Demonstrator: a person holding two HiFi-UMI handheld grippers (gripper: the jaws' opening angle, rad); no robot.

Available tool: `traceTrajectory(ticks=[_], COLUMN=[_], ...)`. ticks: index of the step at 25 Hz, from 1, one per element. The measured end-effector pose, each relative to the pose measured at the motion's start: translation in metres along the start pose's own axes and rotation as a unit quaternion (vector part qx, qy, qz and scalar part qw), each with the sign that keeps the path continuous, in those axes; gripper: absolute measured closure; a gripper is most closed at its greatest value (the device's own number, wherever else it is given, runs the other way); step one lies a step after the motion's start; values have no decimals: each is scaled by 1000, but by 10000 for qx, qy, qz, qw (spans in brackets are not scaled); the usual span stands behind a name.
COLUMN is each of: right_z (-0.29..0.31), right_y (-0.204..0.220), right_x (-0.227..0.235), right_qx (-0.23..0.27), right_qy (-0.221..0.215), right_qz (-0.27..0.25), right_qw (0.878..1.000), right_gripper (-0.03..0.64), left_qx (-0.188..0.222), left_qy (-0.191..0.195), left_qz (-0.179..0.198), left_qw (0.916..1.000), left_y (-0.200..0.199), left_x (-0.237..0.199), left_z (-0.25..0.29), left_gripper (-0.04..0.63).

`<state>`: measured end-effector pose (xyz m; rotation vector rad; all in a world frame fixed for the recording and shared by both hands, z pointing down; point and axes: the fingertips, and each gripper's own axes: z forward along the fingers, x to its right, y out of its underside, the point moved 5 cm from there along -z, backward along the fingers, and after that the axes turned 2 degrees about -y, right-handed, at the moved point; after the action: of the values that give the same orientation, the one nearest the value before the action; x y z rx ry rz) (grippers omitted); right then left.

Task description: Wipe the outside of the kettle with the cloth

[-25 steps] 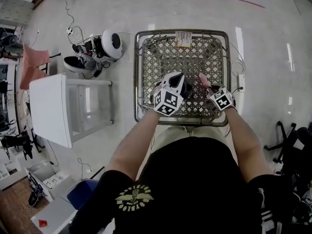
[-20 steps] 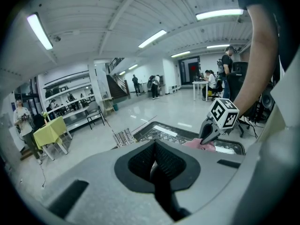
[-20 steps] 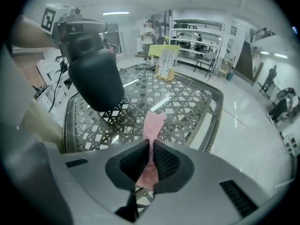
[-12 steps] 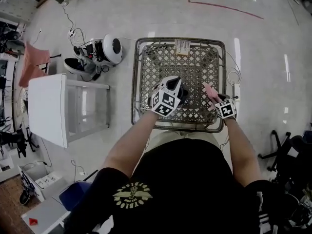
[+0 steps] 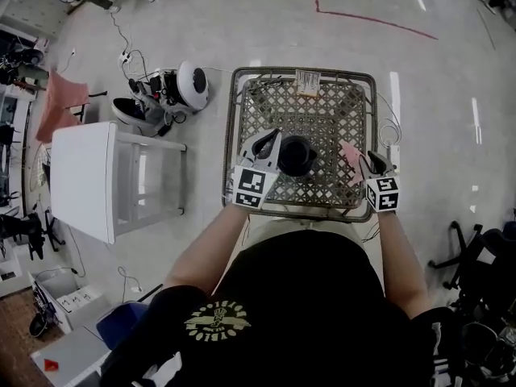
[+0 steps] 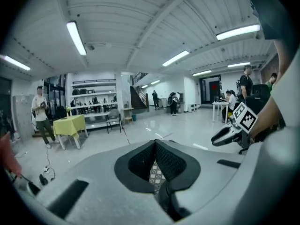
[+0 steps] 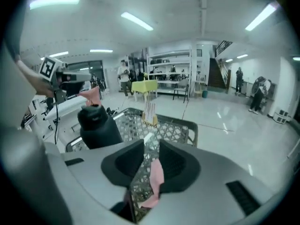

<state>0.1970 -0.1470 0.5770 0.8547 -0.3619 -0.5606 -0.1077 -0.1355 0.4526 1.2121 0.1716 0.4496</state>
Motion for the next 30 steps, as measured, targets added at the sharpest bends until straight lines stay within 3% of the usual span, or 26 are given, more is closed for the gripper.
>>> traceTrajectory(ticks=[3, 9, 15, 23, 30], right_z=[-28, -87, -128, -140, -148], right_y=[-45, -128, -187, -199, -190], right_x=[-11, -42, -78, -96, -110], right_qx=[670, 1682, 2188, 2345, 2309], right_qy=[177, 296, 316, 299, 331], right_qz=[-122, -425, -763, -368, -187], right_qw=[9975, 9844, 9723, 9710, 9722], right_gripper=[590, 606, 606, 606, 606], left_qx=[275, 883, 1341, 1544, 1449], left_qy=[-192, -573, -468, -484, -411], left_qz=[83, -270, 17, -37, 97], left_qw=[9994, 9941, 9899, 9868, 9885], left_y=[-22, -71, -110, -123, -114], left_x=[-6, -25, -24, -29, -33], left_z=[-30, -77, -98, -115, -129], left_gripper=[588, 588, 588, 588, 588])
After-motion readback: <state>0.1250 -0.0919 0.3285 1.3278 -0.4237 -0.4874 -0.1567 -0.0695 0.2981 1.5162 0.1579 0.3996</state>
